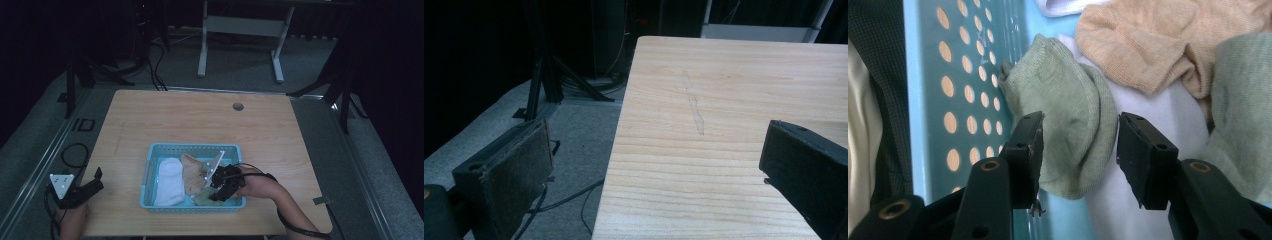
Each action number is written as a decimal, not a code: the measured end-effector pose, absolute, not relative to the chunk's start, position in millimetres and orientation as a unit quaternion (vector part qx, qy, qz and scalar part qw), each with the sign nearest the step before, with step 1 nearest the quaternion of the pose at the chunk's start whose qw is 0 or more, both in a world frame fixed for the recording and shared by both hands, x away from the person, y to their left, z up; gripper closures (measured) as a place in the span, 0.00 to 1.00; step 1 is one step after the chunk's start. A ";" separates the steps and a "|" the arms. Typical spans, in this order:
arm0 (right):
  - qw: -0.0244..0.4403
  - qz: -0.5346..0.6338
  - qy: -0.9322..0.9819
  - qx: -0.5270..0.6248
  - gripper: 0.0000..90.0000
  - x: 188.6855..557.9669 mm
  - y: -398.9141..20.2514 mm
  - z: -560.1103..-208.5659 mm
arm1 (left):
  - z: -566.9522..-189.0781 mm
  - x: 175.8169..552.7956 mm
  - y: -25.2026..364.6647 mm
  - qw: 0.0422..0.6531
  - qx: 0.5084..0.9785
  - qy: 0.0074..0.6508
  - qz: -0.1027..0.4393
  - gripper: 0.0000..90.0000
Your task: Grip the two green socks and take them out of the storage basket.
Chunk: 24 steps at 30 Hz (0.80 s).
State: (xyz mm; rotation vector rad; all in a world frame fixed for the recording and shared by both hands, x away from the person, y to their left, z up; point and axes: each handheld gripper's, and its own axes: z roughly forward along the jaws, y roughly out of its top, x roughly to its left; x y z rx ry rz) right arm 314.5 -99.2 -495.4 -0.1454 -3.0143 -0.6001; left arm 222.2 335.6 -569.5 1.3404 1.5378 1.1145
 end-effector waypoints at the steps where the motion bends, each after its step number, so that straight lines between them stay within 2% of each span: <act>1: 0.030 -0.192 -0.980 -0.047 0.59 314.9 -98.6 -496.0 | -569.5 222.1 335.5 0.396 0.529 0.607 0.441 0.00; 3: 0.029 -0.190 -0.980 -0.047 0.64 316.0 -97.9 -496.4 | -569.5 222.1 335.5 0.396 0.529 0.607 0.441 0.00; 5: 0.029 -0.188 -0.981 -0.035 0.72 314.9 -96.9 -496.2 | -569.5 222.1 335.6 0.397 0.529 0.607 0.441 0.00; 6: 0.023 -0.184 -0.982 -0.022 0.73 313.3 -96.3 -496.4 | -569.5 222.1 335.6 0.397 0.529 0.607 0.440 0.00; 8: 0.006 -0.174 -0.985 -0.003 0.82 310.3 -95.2 -496.9 | -569.5 222.2 335.5 0.396 0.529 0.607 0.441 0.00; 11: 0.002 -0.172 -0.985 0.001 0.86 310.7 -95.0 -495.7 | -569.5 222.1 335.7 0.396 0.529 0.608 0.440 0.00; 17: -0.004 -0.173 -0.985 0.000 0.91 309.3 -95.4 -489.6 | -569.5 222.3 335.7 0.396 0.529 0.608 0.440 0.00; 24: -0.003 -0.179 -0.984 0.003 0.92 306.6 -95.3 -478.4 | -569.5 222.3 335.6 0.395 0.528 0.608 0.441 0.00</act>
